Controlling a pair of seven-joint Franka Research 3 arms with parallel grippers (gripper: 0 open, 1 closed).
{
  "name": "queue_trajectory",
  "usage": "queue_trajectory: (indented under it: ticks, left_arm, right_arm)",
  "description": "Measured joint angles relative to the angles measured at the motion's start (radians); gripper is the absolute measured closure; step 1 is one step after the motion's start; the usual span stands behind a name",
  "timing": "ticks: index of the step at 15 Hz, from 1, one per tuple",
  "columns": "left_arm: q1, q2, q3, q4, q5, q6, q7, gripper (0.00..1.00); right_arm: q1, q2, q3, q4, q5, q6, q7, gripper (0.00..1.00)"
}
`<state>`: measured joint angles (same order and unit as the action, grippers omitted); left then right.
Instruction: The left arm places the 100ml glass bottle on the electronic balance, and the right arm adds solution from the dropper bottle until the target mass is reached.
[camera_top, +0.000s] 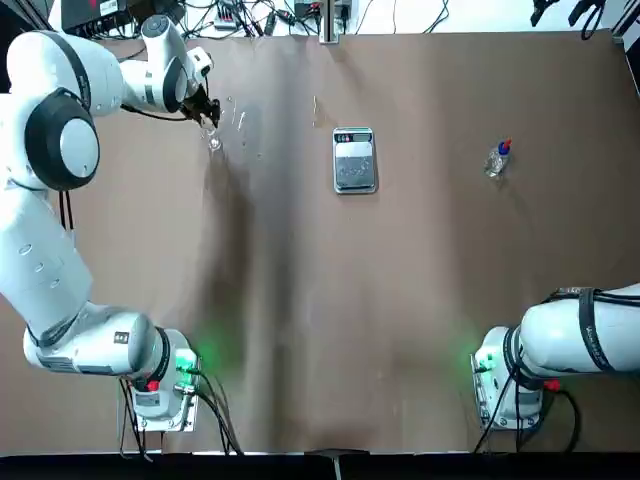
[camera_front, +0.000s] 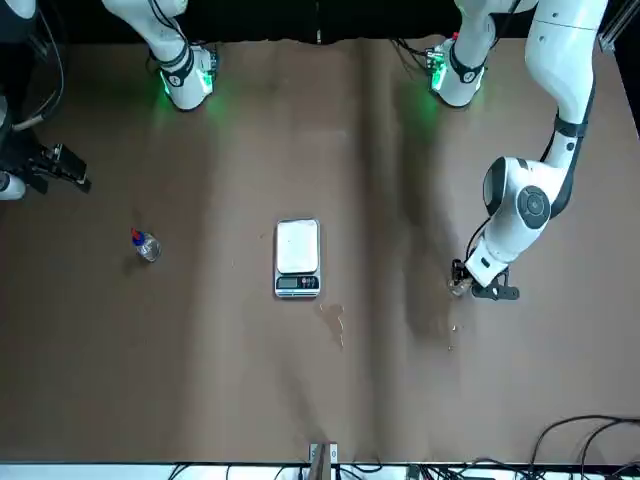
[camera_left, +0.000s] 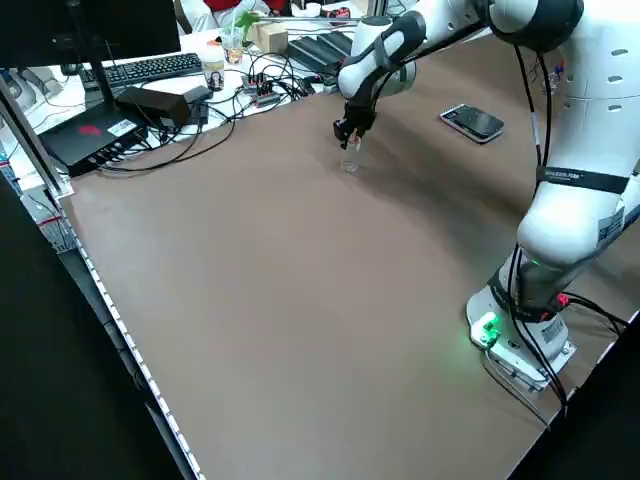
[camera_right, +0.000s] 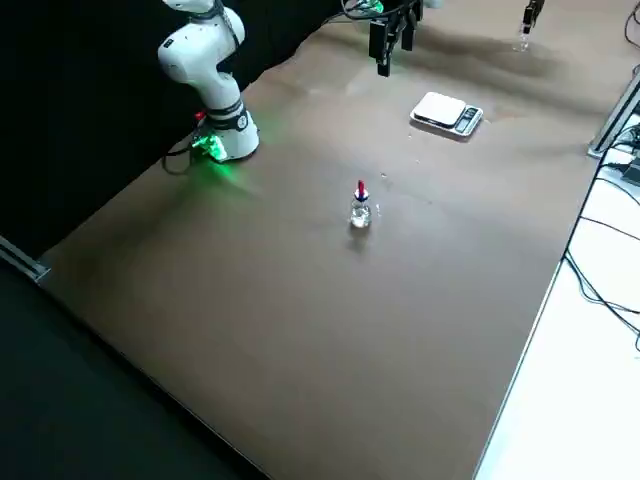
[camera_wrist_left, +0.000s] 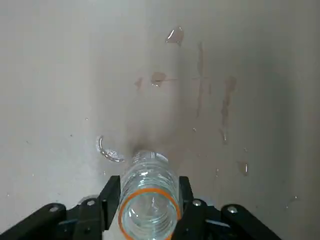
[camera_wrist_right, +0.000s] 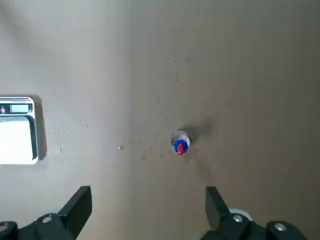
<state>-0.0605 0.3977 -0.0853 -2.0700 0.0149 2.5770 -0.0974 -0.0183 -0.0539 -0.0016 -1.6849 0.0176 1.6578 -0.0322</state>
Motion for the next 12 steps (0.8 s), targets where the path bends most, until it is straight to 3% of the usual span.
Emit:
queue_trajectory:
  ticks: [12]
  left_arm:
    - [0.001,-0.011,0.001,0.021,0.0,-0.09,-0.002,0.44]
  right_arm:
    - [0.0,0.0,0.0,0.0,0.0,0.0,0.0,0.0]
